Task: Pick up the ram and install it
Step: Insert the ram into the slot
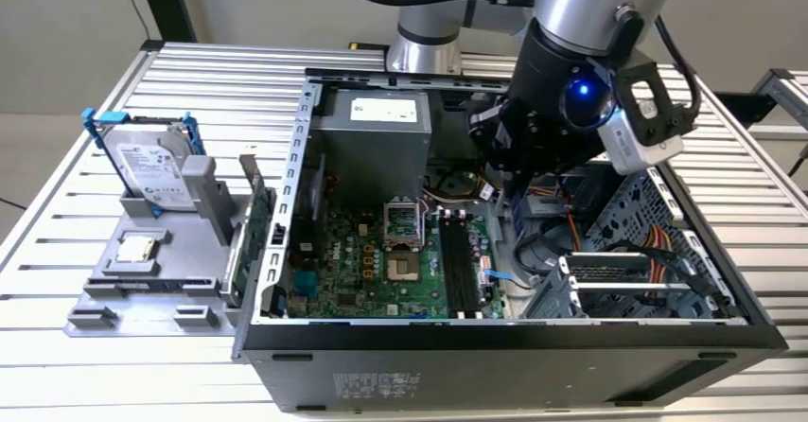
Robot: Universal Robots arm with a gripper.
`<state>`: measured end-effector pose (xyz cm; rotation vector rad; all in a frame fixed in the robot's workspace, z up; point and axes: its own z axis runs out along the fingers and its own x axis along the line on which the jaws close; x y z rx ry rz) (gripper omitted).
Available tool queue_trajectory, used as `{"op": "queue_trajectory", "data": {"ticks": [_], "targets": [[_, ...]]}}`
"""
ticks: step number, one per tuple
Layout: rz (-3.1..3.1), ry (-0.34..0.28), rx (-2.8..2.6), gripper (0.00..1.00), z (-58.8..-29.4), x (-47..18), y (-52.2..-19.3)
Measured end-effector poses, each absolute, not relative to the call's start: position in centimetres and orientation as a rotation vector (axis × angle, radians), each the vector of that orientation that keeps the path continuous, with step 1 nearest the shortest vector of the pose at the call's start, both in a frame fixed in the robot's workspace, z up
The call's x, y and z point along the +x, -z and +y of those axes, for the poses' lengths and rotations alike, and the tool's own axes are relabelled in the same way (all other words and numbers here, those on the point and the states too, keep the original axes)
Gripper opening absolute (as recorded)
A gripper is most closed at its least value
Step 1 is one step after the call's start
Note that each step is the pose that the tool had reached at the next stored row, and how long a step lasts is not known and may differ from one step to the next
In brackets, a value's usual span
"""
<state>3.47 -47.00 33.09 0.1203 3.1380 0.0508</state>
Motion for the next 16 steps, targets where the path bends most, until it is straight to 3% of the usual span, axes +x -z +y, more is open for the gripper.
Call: {"op": "queue_trajectory", "data": {"ticks": [16], "targets": [[3.137, -0.048, 0.133, 0.00, -47.00, 3.46, -32.00]]}}
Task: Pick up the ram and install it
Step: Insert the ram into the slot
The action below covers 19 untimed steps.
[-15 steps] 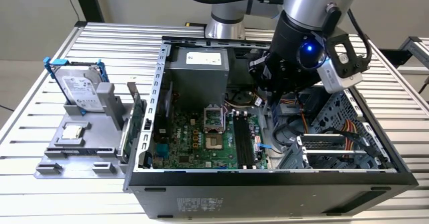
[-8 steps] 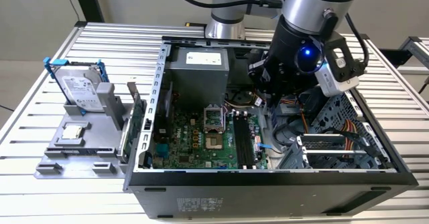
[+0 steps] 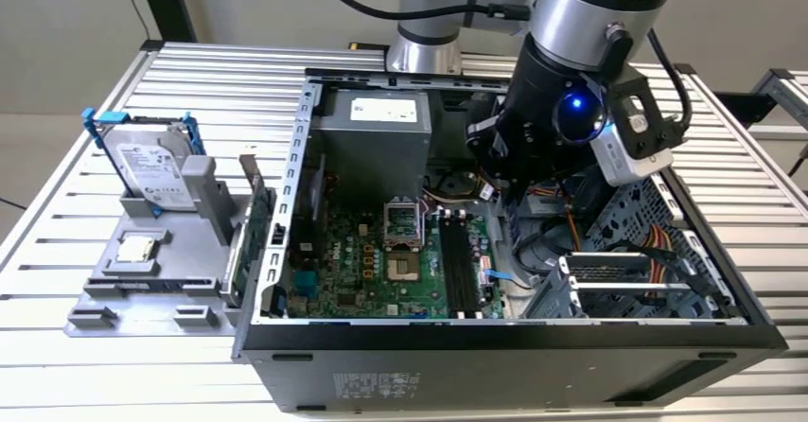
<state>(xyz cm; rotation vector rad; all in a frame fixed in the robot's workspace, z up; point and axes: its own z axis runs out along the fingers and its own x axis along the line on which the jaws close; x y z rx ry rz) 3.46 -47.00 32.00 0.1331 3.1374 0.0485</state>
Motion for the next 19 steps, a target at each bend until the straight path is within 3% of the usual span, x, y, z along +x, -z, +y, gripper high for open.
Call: {"op": "queue_trajectory", "data": {"ticks": [19], "targets": [[3.136, -0.011, 0.138, 0.00, -47.0, 3.4, -29.7]]}}
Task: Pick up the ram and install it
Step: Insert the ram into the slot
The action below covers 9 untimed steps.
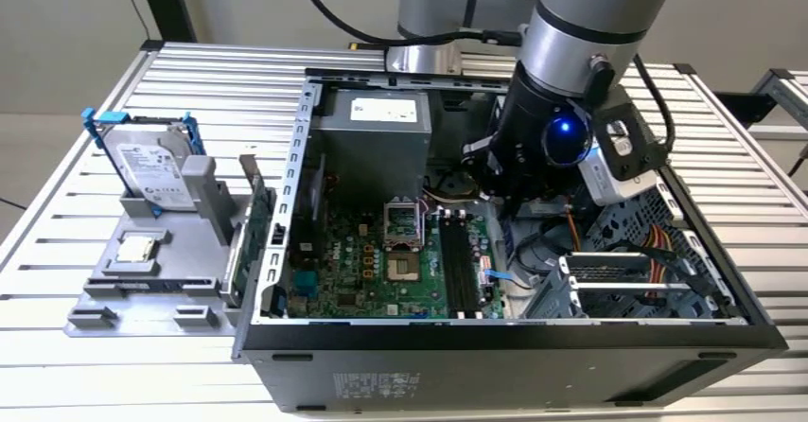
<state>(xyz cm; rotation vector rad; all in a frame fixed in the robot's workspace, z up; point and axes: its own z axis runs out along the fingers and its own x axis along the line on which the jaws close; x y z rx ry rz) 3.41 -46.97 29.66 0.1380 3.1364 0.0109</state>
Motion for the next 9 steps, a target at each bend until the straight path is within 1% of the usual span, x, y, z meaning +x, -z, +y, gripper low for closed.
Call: {"op": "queue_trajectory", "data": {"ticks": [9], "targets": [[3.136, 0.000, 0.138, 0.00, -46.7, 2.4, -28.1]]}}
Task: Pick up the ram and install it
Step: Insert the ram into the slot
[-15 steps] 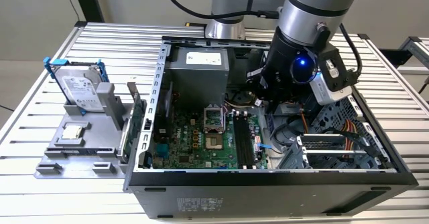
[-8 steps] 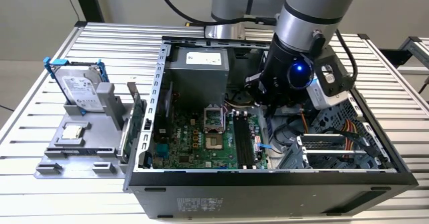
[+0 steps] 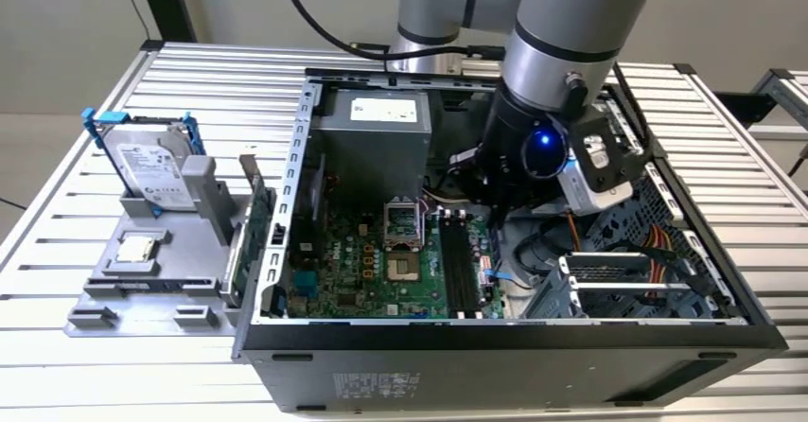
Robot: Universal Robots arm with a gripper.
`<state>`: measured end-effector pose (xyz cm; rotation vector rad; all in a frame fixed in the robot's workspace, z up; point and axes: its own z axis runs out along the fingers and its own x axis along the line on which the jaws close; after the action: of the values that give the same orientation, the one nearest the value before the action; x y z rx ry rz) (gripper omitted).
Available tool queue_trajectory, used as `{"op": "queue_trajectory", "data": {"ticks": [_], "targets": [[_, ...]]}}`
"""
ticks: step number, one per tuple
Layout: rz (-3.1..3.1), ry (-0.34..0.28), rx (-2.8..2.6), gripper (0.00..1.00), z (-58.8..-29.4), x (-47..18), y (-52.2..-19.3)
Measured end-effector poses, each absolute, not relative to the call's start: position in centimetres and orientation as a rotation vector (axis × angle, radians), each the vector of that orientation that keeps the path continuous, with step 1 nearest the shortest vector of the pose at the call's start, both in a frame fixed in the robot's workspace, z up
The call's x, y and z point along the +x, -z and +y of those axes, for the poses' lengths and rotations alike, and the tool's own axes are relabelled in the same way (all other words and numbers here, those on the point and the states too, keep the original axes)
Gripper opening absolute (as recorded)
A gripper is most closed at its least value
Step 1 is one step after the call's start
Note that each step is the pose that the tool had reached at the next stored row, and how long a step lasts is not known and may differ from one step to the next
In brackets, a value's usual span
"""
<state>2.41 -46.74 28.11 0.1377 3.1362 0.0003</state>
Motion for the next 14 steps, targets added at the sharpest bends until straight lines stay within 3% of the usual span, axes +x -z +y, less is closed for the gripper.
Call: {"op": "queue_trajectory", "data": {"ticks": [14], "targets": [[3.136, -0.001, 0.138, 0.00, -46.64, 2.38, -27.04]]}}
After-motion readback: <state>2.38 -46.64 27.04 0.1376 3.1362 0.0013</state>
